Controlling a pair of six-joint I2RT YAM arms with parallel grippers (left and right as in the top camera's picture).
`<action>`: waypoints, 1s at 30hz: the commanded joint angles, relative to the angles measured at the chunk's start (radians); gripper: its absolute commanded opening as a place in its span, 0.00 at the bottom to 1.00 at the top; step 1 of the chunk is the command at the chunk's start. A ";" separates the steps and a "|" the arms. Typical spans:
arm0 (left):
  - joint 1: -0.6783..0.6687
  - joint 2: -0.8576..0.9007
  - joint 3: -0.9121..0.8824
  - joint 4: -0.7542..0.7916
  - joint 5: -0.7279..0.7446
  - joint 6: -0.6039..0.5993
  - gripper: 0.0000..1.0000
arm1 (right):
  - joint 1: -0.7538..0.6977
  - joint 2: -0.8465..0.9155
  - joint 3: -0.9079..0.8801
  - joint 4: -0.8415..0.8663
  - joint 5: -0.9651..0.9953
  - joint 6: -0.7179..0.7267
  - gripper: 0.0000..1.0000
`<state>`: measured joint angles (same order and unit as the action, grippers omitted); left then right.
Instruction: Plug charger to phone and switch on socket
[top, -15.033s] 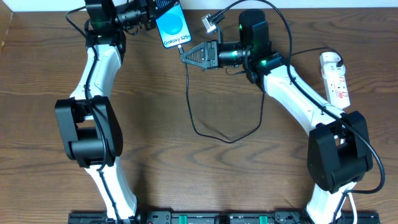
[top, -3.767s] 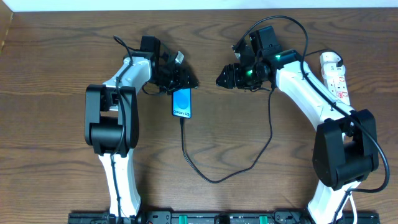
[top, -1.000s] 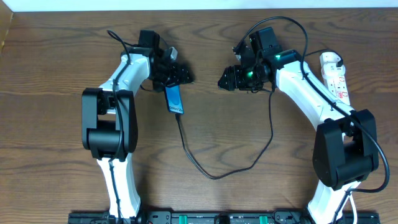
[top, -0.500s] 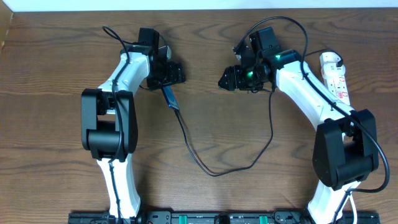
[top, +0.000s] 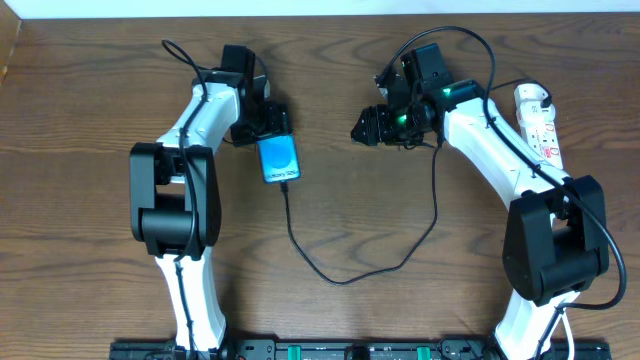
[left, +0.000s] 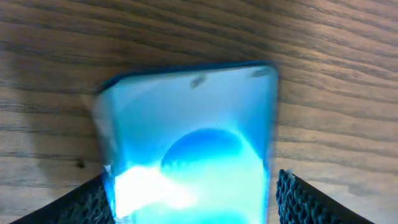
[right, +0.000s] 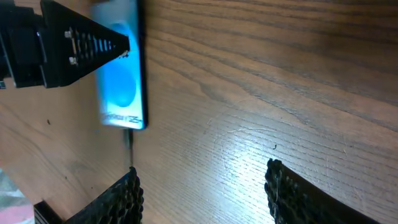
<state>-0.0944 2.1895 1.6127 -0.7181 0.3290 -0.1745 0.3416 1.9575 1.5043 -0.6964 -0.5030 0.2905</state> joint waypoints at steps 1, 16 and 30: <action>0.013 0.066 -0.035 -0.017 0.190 0.043 0.81 | 0.007 0.008 0.006 -0.003 0.000 -0.019 0.63; 0.041 -0.021 0.031 -0.020 0.163 0.073 0.81 | -0.009 0.000 0.007 -0.003 0.004 -0.046 0.61; 0.048 -0.469 0.045 -0.073 0.077 0.066 0.82 | -0.174 -0.218 0.008 -0.061 0.066 -0.090 0.37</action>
<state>-0.0517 1.7664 1.6489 -0.7715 0.4206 -0.1226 0.2302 1.8317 1.5040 -0.7334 -0.4843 0.2214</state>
